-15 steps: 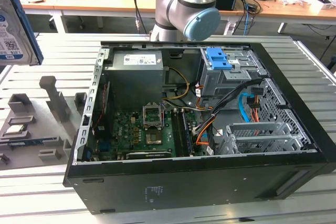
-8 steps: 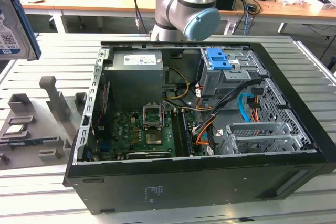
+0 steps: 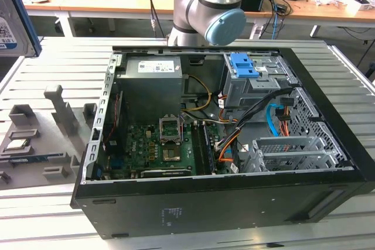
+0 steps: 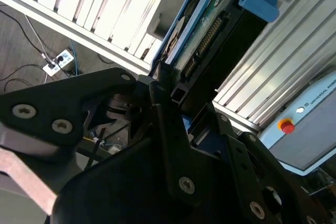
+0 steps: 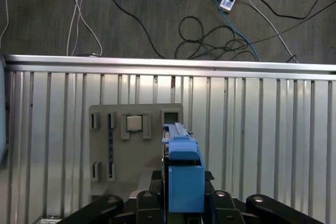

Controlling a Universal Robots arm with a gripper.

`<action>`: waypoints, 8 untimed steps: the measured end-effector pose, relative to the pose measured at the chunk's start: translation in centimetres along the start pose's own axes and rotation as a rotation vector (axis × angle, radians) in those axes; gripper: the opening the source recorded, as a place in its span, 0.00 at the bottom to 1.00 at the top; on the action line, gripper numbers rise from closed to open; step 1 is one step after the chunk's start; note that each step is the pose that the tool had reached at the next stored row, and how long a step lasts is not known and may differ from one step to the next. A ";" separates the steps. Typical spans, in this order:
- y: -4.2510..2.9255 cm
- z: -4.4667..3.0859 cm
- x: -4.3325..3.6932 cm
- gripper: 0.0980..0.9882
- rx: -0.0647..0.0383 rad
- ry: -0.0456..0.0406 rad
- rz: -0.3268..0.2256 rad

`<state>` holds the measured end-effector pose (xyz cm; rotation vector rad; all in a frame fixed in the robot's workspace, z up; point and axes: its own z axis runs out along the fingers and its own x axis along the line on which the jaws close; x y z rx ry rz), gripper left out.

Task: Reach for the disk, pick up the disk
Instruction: 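Pick up the disk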

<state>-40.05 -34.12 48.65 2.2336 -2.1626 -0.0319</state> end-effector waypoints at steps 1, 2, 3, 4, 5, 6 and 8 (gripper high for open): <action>0.01 -0.31 0.00 0.30 0.000 0.0000 0.000; 0.02 -0.52 0.00 0.30 0.000 0.0000 0.000; 0.03 -0.93 0.00 0.30 0.000 0.0000 0.000; 0.05 -1.40 0.00 0.30 0.000 0.0000 0.000; 0.06 -1.89 0.00 0.30 0.000 0.0001 0.000; 0.07 -2.13 0.00 0.30 0.000 0.0000 0.000; 0.09 -2.74 0.00 0.30 0.000 0.0000 0.000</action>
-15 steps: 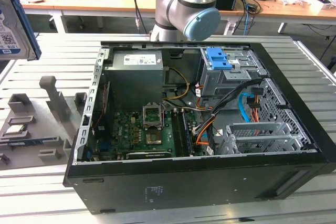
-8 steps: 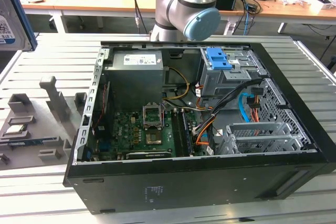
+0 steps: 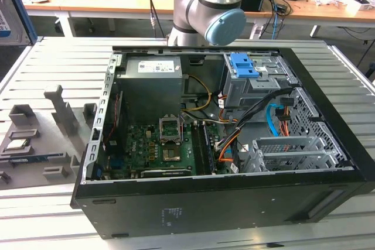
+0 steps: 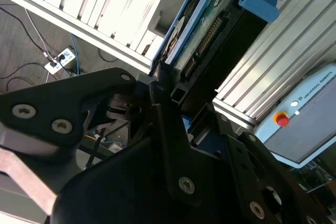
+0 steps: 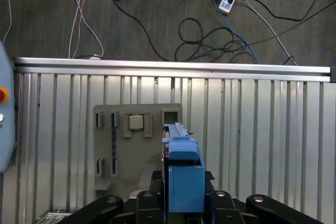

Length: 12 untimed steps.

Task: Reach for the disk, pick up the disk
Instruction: 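Pick up the disk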

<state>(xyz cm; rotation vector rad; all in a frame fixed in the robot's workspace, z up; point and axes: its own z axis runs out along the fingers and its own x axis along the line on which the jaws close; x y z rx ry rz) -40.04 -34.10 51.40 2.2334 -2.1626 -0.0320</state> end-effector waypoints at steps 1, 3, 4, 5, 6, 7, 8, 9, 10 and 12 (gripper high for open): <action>0.01 -0.11 0.00 0.30 0.000 0.0000 0.000; 0.01 -0.14 0.00 0.30 0.000 -0.0001 0.000; 0.01 -0.14 0.00 0.30 0.000 -0.0002 0.000; 0.01 -0.14 0.00 0.30 0.000 -0.0002 0.000; 0.01 -0.14 0.00 0.30 0.000 -0.0002 0.000; 0.01 -0.14 0.00 0.30 0.000 -0.0003 0.000; -0.17 -0.15 0.01 0.30 0.000 -0.0002 0.000; -0.39 -0.16 0.02 0.30 0.000 -0.0002 0.000; -0.53 -0.17 0.02 0.30 0.000 -0.0002 0.000; -0.91 -0.18 0.03 0.30 0.000 -0.0002 0.000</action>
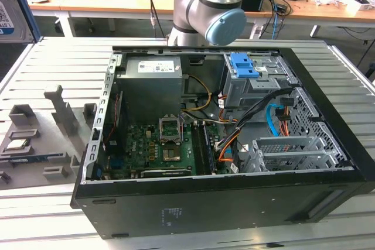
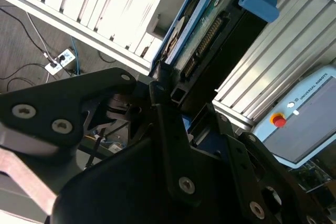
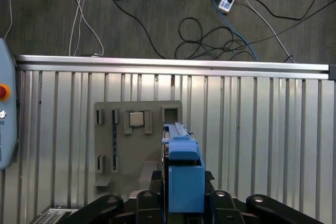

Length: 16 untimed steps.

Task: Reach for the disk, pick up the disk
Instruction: 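Pick up the disk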

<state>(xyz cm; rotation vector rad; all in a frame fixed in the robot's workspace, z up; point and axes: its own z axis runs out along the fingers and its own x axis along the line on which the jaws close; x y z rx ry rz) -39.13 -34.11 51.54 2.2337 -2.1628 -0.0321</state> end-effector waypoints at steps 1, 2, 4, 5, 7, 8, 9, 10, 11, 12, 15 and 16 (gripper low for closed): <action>-0.21 -0.01 0.01 0.30 0.000 0.0000 0.000; -0.45 -0.02 0.01 0.30 0.000 0.0000 0.000; -0.79 -0.03 0.02 0.30 0.000 0.0000 0.000; -1.08 -0.04 0.03 0.30 0.000 0.0000 0.000; -1.59 -0.06 0.05 0.30 0.000 0.0000 0.000; -1.79 -0.07 0.05 0.30 0.000 0.0000 0.000; -2.20 -0.08 0.07 0.30 0.000 0.0000 0.000; -2.43 -0.09 0.08 0.30 0.000 0.0000 0.000; -2.68 -0.10 0.08 0.30 0.000 0.0000 0.000; -2.98 -0.11 0.09 0.30 0.000 0.0000 0.000; -3.85 -0.14 0.11 0.30 0.000 0.0000 0.000; -4.26 -0.16 0.13 0.30 0.000 0.0000 0.000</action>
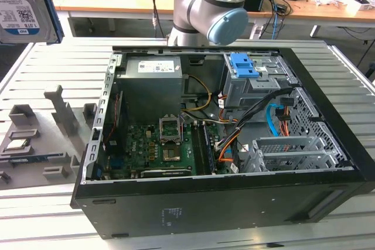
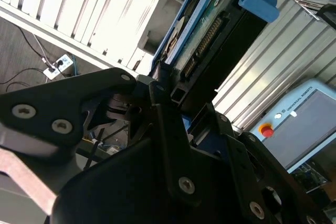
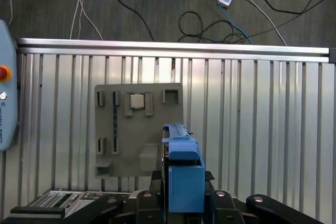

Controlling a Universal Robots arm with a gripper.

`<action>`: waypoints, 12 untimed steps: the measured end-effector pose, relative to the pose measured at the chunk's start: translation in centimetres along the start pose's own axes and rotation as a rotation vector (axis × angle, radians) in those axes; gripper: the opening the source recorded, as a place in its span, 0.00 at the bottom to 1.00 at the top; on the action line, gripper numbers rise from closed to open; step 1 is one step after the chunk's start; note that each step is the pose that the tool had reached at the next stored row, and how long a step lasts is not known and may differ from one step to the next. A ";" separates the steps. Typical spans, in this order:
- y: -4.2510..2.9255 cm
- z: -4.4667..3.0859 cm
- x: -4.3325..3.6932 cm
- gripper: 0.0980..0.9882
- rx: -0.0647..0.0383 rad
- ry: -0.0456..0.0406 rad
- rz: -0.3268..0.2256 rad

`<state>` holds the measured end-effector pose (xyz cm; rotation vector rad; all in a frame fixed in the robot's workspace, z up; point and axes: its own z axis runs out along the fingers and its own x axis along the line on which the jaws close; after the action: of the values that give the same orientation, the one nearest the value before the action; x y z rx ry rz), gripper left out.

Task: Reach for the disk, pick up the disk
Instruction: 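Pick up the disk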

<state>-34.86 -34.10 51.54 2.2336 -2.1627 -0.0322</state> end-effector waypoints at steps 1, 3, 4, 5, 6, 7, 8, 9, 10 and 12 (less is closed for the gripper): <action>-0.19 -0.01 0.00 0.30 0.000 0.0000 0.000; -0.79 -0.03 0.02 0.30 0.000 0.0000 0.000; -1.05 -0.04 0.02 0.30 0.000 0.0000 0.000; -1.43 -0.05 0.03 0.30 0.000 0.0000 0.000; -1.77 -0.06 0.04 0.30 0.000 0.0000 0.000; -1.98 -0.07 0.04 0.30 0.000 0.0001 0.000; -2.16 -0.08 0.05 0.30 0.000 0.0001 0.000; -2.43 -0.09 0.05 0.30 0.000 0.0002 0.000; -2.63 -0.10 0.05 0.30 0.000 0.0002 0.000; -3.11 -0.12 0.06 0.30 0.000 0.0002 0.000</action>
<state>-31.75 -34.06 51.54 2.2335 -2.1626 -0.0320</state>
